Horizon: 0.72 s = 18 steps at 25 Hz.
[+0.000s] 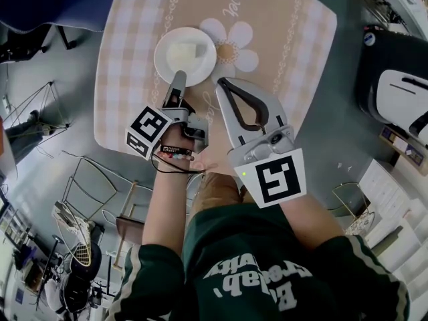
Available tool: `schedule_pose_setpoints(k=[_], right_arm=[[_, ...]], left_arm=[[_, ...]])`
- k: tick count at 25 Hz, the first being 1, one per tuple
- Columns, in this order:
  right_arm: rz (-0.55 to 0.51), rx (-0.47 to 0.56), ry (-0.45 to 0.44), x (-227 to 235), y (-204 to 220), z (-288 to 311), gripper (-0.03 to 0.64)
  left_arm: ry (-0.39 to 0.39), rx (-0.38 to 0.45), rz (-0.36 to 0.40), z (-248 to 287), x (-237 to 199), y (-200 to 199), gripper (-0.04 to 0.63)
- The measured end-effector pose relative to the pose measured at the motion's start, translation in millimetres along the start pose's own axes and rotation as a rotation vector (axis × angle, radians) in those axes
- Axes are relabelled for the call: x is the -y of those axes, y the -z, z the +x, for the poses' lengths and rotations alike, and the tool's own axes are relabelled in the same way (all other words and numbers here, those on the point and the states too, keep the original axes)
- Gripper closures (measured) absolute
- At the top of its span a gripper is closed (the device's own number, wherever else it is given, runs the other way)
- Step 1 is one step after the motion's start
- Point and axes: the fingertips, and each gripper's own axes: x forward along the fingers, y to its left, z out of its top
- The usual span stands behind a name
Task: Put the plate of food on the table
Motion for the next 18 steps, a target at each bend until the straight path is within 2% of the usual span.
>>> schedule_pose_setpoints(k=[18], right_arm=[[-0.021,0.000,0.002,-11.4,6.3,-19.1,0.603]], left_arm=[[-0.006,0.032,0.027,-18.8,-11.9,-0.7,0.410]])
